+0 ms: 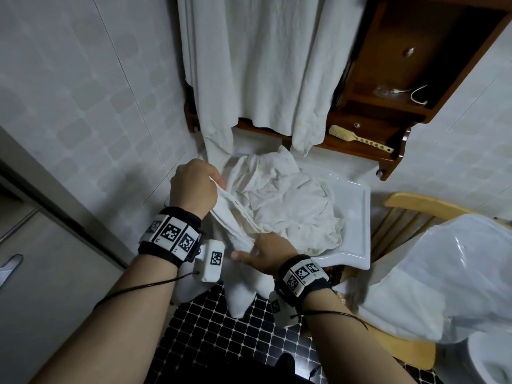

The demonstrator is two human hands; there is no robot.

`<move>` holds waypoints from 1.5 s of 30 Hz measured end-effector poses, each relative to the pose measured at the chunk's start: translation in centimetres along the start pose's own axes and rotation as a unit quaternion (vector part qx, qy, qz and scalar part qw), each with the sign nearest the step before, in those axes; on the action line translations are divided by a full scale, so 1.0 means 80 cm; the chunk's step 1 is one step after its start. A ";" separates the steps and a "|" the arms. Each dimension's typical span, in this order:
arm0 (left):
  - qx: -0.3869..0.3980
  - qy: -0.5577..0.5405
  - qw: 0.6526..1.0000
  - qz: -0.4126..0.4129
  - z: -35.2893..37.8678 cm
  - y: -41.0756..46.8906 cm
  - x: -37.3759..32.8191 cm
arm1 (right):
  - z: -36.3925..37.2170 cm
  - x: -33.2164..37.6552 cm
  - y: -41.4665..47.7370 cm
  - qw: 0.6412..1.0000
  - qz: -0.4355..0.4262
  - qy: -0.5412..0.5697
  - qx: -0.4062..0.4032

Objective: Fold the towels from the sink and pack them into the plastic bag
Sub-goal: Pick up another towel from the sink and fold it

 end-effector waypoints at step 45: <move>0.104 0.141 0.982 -0.069 0.052 0.013 0.044 | -0.141 -0.040 -0.046 0.981 0.119 -0.104 -0.109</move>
Point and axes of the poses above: each hand's wrist, its own y-axis towards the middle knuckle, its own z-axis out of the palm, x = y × z, the point moved 10 cm from there along y, towards the middle knuckle, and after that the axes turned 2 degrees about -z, right-handed, at the moved point
